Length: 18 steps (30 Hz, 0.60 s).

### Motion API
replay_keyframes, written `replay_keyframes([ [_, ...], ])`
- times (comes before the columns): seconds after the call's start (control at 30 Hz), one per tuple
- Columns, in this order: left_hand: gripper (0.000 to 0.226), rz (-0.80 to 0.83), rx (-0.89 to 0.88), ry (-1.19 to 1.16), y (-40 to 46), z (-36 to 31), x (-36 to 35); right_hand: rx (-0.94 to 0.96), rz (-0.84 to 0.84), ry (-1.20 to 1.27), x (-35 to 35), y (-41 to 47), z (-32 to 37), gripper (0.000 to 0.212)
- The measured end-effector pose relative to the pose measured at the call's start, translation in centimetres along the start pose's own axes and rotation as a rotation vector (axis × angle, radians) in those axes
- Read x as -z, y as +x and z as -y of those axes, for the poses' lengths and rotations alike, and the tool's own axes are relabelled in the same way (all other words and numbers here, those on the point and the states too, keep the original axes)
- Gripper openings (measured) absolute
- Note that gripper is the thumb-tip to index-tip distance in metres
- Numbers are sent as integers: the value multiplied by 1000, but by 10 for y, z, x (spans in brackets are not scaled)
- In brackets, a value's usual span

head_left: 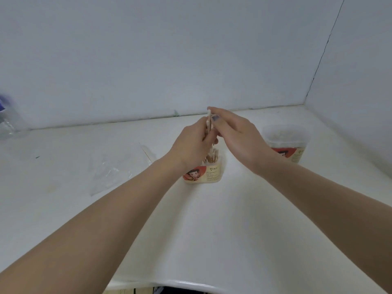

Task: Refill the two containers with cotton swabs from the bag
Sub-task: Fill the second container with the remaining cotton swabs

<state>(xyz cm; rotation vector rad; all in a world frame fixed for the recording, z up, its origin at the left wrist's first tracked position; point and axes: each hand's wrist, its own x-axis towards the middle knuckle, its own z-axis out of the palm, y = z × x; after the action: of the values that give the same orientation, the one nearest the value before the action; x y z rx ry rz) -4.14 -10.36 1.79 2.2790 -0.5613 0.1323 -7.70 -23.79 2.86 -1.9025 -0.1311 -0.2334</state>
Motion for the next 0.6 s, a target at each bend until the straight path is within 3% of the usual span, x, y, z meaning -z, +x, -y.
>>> replay_keyframes([
  [0.1, 22, 24, -10, 8, 6, 3, -2, 67, -64, -79, 1, 4, -7, 31],
  [0.27, 22, 64, 17, 30, 3, 17, -9, 122, -20, -187, -6, 6, -21, 24],
  [0.5, 43, 41, -4, 156, 0, 18, -13, 240, -27, -347, -7, 6, -27, 23],
  [0.6, 42, 24, -21, 154, 0, 22, -16, 251, -63, -358, -6, 8, -28, 20],
])
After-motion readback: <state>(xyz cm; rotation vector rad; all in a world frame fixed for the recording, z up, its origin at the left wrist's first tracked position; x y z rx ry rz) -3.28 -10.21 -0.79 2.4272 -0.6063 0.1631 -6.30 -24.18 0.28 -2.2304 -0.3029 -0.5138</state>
